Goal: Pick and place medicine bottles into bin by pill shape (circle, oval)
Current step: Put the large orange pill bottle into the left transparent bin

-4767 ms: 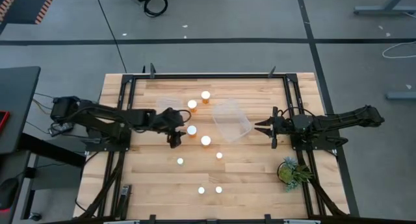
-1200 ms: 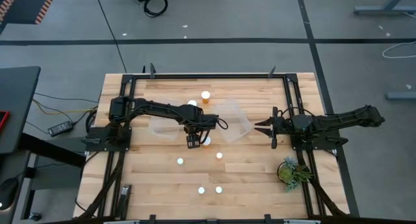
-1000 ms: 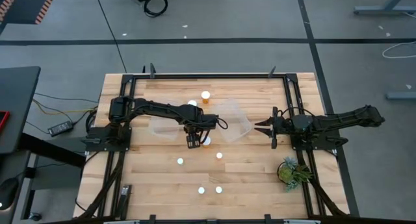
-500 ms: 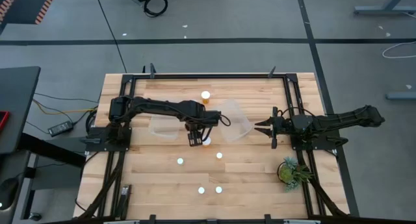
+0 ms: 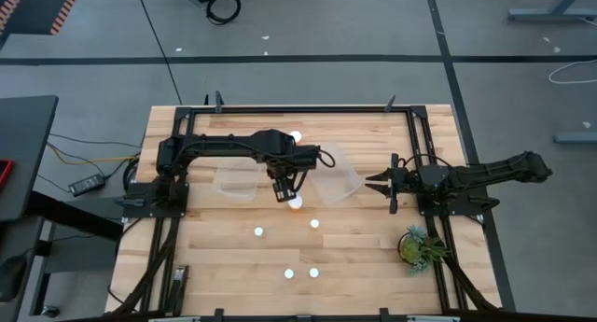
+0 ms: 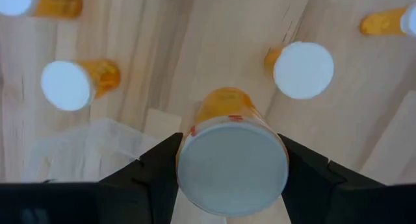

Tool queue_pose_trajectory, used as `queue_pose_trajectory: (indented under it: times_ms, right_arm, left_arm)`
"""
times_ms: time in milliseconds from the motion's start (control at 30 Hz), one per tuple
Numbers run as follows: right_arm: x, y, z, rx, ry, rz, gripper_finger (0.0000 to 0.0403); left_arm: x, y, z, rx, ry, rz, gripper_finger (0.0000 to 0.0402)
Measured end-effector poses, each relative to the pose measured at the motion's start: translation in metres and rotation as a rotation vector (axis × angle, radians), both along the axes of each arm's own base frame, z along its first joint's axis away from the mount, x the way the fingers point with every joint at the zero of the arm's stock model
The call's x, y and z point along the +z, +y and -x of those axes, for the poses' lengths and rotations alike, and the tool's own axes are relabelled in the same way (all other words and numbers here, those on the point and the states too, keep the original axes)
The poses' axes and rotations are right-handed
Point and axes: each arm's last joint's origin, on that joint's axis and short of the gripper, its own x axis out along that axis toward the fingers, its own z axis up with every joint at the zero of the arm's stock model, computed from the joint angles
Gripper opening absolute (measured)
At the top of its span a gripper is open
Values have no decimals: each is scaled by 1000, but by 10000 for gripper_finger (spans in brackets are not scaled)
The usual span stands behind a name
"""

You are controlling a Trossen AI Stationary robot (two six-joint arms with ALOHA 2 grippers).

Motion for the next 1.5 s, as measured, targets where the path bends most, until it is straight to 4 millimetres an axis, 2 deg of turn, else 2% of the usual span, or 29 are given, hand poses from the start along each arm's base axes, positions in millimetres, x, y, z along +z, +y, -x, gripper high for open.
queue_pose_trajectory:
  times_ms: [200,367,767,1033,1300,1500]
  right_arm:
    - [0,0,0,0,0,0,92]
    - [0,0,0,0,0,0,92]
    - [0,0,0,0,0,0,92]
    - [0,0,0,0,0,0,92]
    - [0,0,0,0,0,0,92]
    - [0,0,0,0,0,0,92]
  left_arm:
    - [14,1,5,18,22,2,232]
    - [19,4,9,31,53,3,224]
    - [4,10,23,25,197,-105,224]
    - [2,24,51,81,248,-132,226]
    - [-2,43,80,169,182,-134,222]
    - [-20,60,91,215,152,-133,229]
